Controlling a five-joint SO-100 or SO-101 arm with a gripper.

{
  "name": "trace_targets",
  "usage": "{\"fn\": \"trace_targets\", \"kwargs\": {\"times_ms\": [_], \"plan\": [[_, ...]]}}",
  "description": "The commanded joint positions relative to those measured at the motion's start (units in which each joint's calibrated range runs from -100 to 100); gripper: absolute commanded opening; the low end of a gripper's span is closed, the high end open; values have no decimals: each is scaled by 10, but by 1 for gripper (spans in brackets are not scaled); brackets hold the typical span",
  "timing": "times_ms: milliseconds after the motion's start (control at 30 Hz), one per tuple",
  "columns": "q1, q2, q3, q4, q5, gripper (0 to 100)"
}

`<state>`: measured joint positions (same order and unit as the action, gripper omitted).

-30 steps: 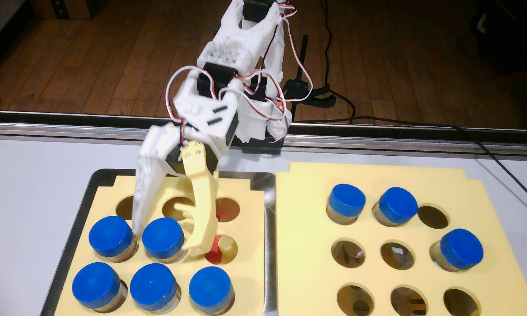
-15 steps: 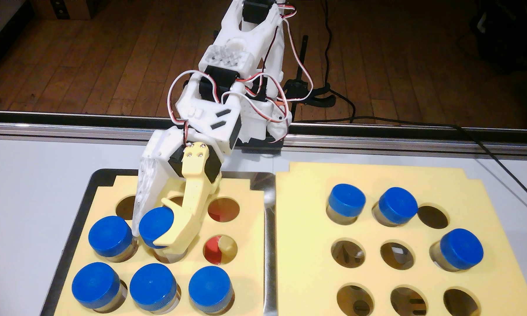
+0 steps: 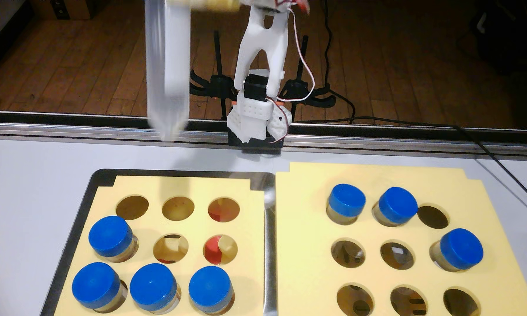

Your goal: Move the test tubes

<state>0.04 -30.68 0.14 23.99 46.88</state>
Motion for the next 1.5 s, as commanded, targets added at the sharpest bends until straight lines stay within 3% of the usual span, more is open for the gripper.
{"fn": "trace_targets", "kwargs": {"times_ms": [0, 133, 267, 433, 667, 867, 1467], "plan": [[-70, -18, -25, -13, -3, 9], [-165, 61, -33, -23, -3, 9], [-247, 146, -38, -116, -3, 8], [-305, 226, -28, -125, -2, 8], [-318, 246, 13, -113, 2, 8], [-322, 206, 16, 15, 2, 9], [-347, 231, 21, 19, -10, 9]]}}
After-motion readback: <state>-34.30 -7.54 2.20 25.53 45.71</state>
